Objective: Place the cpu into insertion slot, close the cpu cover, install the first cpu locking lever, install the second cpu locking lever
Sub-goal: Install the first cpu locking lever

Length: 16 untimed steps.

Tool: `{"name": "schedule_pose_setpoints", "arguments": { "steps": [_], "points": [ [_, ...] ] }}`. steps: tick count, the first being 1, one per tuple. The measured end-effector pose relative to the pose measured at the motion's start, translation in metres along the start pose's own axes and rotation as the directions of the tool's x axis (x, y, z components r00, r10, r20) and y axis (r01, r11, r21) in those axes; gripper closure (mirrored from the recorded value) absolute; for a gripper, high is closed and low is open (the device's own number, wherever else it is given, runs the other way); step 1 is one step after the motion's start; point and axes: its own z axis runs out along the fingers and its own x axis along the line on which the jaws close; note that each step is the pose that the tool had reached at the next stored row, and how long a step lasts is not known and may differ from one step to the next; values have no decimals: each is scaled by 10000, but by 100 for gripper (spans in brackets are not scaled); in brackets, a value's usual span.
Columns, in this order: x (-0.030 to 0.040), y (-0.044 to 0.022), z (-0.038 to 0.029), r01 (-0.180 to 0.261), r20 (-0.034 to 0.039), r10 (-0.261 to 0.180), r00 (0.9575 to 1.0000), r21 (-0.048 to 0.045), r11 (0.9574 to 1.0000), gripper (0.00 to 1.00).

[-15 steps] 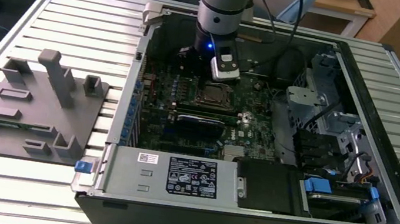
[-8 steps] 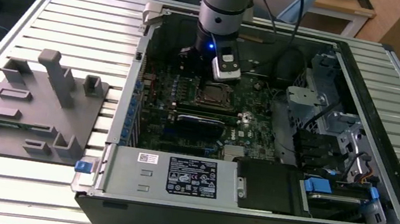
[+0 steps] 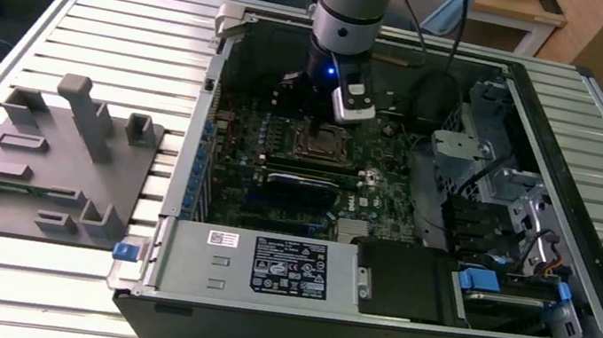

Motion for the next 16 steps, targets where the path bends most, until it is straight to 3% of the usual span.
{"name": "schedule_pose_setpoints", "arguments": {
  "steps": [4,8,16],
  "points": [
    [-11,3,1,-1,37,0,10000,178,9998,90],
    [-11,3,0,0,54,-1,10000,187,9998,90],
    [-12,2,1,13,374,-17,9993,102,9999,90]
  ]
}}
